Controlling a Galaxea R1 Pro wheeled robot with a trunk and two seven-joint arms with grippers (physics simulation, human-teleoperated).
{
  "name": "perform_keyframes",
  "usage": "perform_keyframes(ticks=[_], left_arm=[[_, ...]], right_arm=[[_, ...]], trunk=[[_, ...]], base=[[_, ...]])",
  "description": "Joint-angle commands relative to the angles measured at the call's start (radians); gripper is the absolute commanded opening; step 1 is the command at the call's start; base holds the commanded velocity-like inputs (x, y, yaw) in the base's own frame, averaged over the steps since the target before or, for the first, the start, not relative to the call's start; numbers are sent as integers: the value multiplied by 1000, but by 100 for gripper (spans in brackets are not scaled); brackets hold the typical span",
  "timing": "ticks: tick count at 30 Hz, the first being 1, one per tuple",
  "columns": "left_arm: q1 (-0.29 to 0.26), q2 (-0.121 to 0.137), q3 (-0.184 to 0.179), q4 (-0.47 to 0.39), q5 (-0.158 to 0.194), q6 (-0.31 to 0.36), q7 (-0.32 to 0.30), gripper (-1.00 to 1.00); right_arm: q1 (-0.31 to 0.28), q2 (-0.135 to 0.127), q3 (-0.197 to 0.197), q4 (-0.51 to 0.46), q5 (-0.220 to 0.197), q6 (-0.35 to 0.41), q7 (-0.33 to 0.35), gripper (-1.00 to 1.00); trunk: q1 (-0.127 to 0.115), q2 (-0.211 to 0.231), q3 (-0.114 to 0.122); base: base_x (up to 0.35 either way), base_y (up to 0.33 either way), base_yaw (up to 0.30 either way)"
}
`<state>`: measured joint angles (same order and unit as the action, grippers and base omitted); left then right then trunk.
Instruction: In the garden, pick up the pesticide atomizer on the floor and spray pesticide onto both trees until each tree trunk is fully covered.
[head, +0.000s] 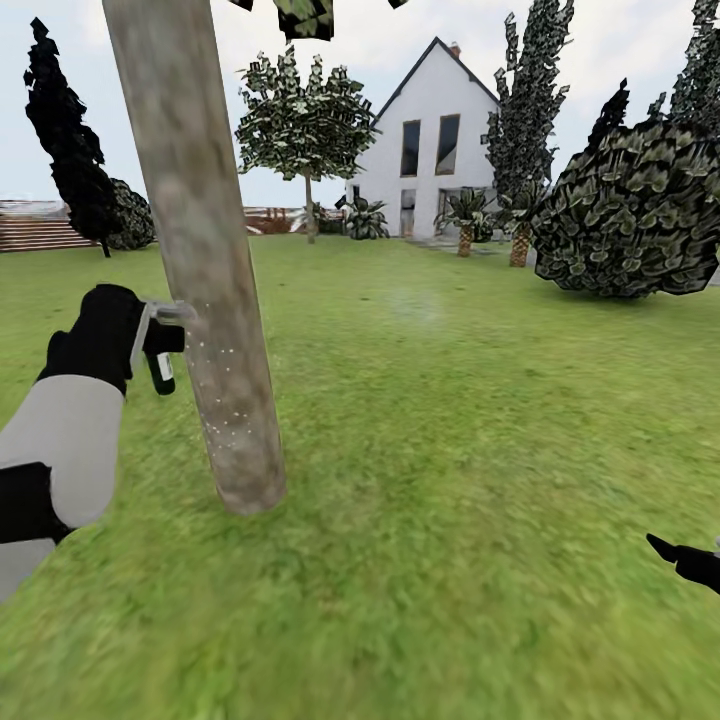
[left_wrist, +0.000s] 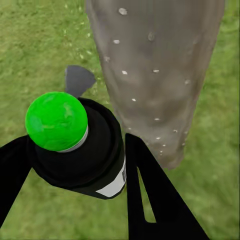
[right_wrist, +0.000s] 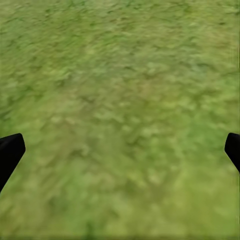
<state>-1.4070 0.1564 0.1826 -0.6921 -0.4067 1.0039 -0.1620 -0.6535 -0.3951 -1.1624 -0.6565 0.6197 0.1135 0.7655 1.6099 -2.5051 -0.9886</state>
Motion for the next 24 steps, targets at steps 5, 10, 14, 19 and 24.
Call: perform_keyframes(ticks=[5, 10, 14, 19, 24], left_arm=[[-7, -2, -3, 106, -1, -1, -10, -100], [-6, 1, -201, 111, -1, -6, -228, -100], [-4, 21, -255, 111, -1, -7, -261, -100], [1, 55, -260, 158, -1, -11, -263, -100], [2, 53, -262, 386, -3, -101, -263, -100]], right_arm=[[0, -1, 0, 0, 0, 0, 0, 100], [0, -3, 0, 0, 0, 0, 0, 100], [0, -4, 0, 0, 0, 0, 0, 100], [0, -4, 0, 0, 0, 0, 0, 100], [0, -4, 0, 0, 0, 0, 0, 100]], trunk=[[0, 0, 0], [0, 0, 0], [0, 0, 0], [0, 0, 0], [0, 0, 0]], base=[[0, 0, 0], [0, 0, 0], [0, 0, 0], [0, 0, 0], [0, 0, 0]])
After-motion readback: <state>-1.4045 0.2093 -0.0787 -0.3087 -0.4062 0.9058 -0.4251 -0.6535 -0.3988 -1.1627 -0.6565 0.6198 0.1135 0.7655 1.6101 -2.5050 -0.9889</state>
